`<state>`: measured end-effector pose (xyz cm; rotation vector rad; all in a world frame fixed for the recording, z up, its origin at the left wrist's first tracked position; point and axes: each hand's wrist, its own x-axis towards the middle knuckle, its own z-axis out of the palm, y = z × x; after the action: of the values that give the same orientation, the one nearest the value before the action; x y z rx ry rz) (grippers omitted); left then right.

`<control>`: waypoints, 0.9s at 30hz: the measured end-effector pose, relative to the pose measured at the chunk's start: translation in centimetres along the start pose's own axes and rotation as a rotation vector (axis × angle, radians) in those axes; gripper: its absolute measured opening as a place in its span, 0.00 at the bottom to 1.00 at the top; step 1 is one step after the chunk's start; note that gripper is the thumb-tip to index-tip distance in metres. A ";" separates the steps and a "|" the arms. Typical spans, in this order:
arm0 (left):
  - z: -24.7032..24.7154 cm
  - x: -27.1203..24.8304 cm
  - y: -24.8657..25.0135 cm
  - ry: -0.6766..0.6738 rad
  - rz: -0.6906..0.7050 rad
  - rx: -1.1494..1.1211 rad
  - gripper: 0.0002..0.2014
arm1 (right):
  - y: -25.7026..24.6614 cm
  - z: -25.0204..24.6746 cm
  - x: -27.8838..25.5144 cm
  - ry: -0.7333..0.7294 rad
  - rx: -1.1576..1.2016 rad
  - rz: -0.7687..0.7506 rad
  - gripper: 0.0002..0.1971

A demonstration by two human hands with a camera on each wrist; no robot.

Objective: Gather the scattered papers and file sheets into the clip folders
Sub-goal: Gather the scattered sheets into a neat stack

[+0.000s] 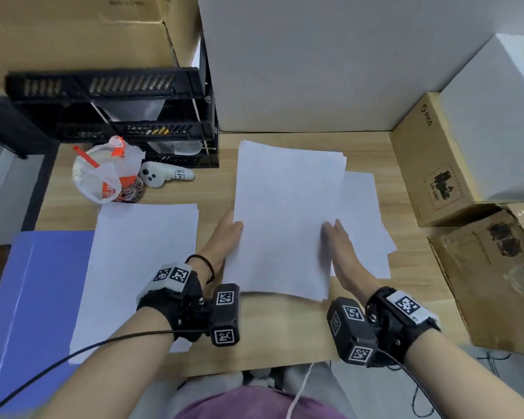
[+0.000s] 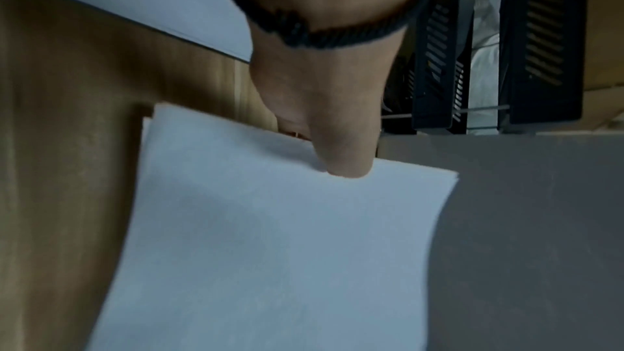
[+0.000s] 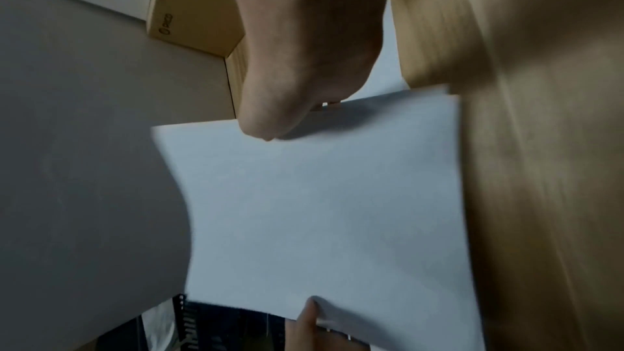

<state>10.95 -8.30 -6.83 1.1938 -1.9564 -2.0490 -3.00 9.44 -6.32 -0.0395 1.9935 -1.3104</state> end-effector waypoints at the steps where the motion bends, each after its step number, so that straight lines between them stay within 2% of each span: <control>1: -0.7 -0.2 -0.2 0.018 0.005 0.024 0.25 | 0.1 0.6 0.8 -0.009 -0.030 -0.003 0.15; 3: -2.7 -0.9 -1.3 0.063 -0.018 0.067 0.29 | 0.7 2.3 2.1 -0.074 -0.140 0.020 0.17; 5: -5.1 -1.8 -3.8 0.134 -0.110 0.063 0.26 | 1.5 4.1 2.5 -0.204 -0.221 0.088 0.20; 8: -8.6 -4.5 -7.1 0.212 -0.244 0.052 0.19 | 1.4 7.3 0.6 -0.453 -0.341 0.167 0.06; 10: -10.8 -6.5 -8.4 0.259 -0.291 0.045 0.18 | 1.7 9.5 -0.5 -0.584 -0.387 0.176 0.08; 13: -14.1 -9.1 -9.8 0.386 -0.312 0.072 0.17 | 1.7 13.5 -1.2 -0.688 -0.430 0.136 0.10; 16: -16.9 -10.2 -10.7 0.576 -0.277 0.112 0.16 | 1.3 16.9 -1.9 -0.764 -0.407 0.154 0.04; 17: -17.5 -10.4 -10.7 0.674 -0.254 0.116 0.15 | 1.3 17.5 -2.1 -0.799 -0.374 0.162 0.08; 19: -17.8 -10.3 -10.5 0.818 -0.208 0.094 0.14 | 1.6 17.7 -1.6 -0.828 -0.332 0.180 0.24; 20: -17.5 -10.0 -10.2 0.818 -0.219 0.060 0.17 | 1.7 17.3 -1.3 -0.824 -0.334 0.180 0.29; 22: -15.9 -9.0 -9.4 0.701 -0.265 0.000 0.22 | 1.9 15.6 -0.4 -0.790 -0.345 0.160 0.26; 24: -13.5 -7.1 -9.0 0.573 -0.290 -0.039 0.22 | 1.7 13.0 0.6 -0.711 -0.308 0.167 0.21; 27: -9.4 -3.7 -7.7 0.435 -0.308 -0.147 0.16 | 1.5 7.7 2.5 -0.515 -0.215 0.150 0.15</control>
<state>22.24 -12.56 -10.72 1.8097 -1.4736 -1.8036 0.20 3.13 -10.53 -0.2941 1.6452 -0.8757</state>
